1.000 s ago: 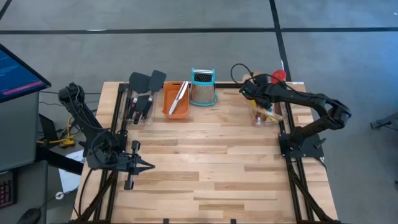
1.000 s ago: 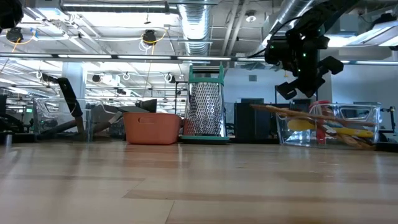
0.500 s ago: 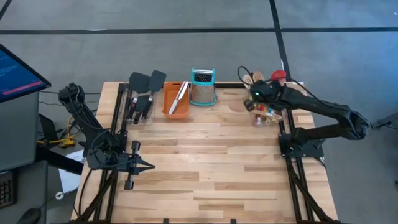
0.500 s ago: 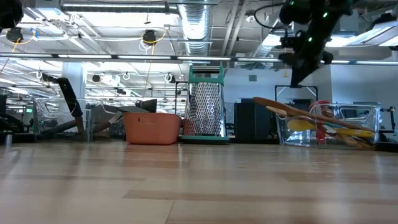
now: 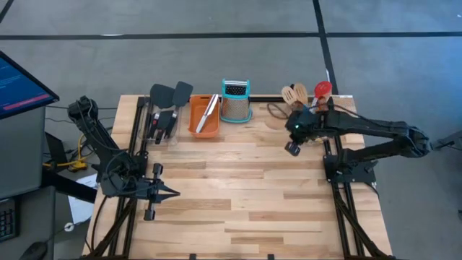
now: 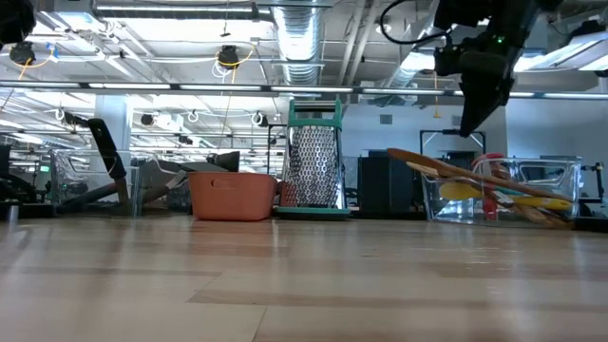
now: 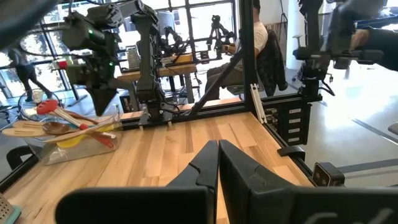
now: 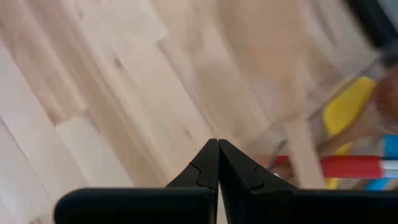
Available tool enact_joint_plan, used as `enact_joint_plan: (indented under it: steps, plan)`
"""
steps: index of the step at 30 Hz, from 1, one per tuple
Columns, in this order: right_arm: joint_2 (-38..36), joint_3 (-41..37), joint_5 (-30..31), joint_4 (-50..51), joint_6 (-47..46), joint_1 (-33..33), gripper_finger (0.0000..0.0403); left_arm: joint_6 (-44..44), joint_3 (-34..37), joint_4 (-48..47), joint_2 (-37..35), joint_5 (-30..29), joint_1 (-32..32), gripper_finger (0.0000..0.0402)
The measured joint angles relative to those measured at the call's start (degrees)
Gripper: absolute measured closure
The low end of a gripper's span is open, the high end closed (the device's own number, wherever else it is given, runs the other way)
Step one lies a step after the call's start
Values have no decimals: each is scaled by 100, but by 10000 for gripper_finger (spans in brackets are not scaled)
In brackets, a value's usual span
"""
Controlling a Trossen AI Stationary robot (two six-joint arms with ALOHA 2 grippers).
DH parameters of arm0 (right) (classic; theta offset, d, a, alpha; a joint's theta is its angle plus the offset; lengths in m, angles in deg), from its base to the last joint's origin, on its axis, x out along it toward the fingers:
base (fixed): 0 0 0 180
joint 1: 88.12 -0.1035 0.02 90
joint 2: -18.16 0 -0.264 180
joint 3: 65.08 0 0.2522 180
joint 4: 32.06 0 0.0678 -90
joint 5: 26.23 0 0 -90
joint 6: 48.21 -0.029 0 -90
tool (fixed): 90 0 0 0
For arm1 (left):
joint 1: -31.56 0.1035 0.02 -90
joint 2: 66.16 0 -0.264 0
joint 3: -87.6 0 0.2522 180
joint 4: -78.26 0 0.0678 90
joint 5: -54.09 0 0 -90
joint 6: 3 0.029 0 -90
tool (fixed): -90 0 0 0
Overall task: Pick & Place Kitchen Items
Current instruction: Adjust the brown wooden spoon
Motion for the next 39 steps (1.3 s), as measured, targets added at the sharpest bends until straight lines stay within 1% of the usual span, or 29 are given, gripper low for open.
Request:
enact_joint_plan:
  steps: [2, 4, 7, 12, 13, 15, 18, 20, 23, 25, 30, 34, 37, 39]
  plan:
    - [169, 0, 15, -13, -17, -211, 403, 0, 0, -1, 0, 0, 0, 400]
    - [346, 0, 294, -90, -164, -511, 403, 0, 0, 1, 0, 0, 0, 400]
    - [569, 0, 1050, -171, -377, -1161, 403, 0, 0, 1, 0, -4, 0, 400]
    - [767, 2, 2705, -468, -810, -2322, 403, 7, 0, 1, 0, -26, 0, 400]
    - [799, 6, 2939, -513, -847, -2473, 403, 9, 0, 1, 0, -27, 2, 400]
    - [906, 4, 3154, -458, -948, -2672, 403, 2, 0, 1, 0, -26, 0, 400]
    - [1140, 2, 3214, -305, -1217, -2751, 403, -103, 0, 0, 0, -24, 0, 400]
    - [1349, 2, 3250, -324, -1238, -2746, 400, -107, 0, 1, -2, -24, 0, 400]
    - [1734, 2, 3284, -385, -867, -2727, 383, -107, 0, 5, -2, -22, 0, 400]
    - [2016, 0, 3451, -438, -725, -2727, 362, -103, 0, -1, 0, -22, 0, 400]
    - [2634, 2, 4477, -447, -732, -2640, 303, -98, 0, 1, -2, -20, 0, 400]
    - [2971, 2, 5245, -433, -1165, -2533, 258, -92, 0, -1, -2, -20, 0, 400]
    - [3080, 2, 5277, -429, -1431, -2406, 229, -90, 0, -1, -2, -17, 1, 400]
    - [3144, -2, 5045, -443, -1440, -2271, 213, -90, 0, -3, -2, -15, 0, 400]
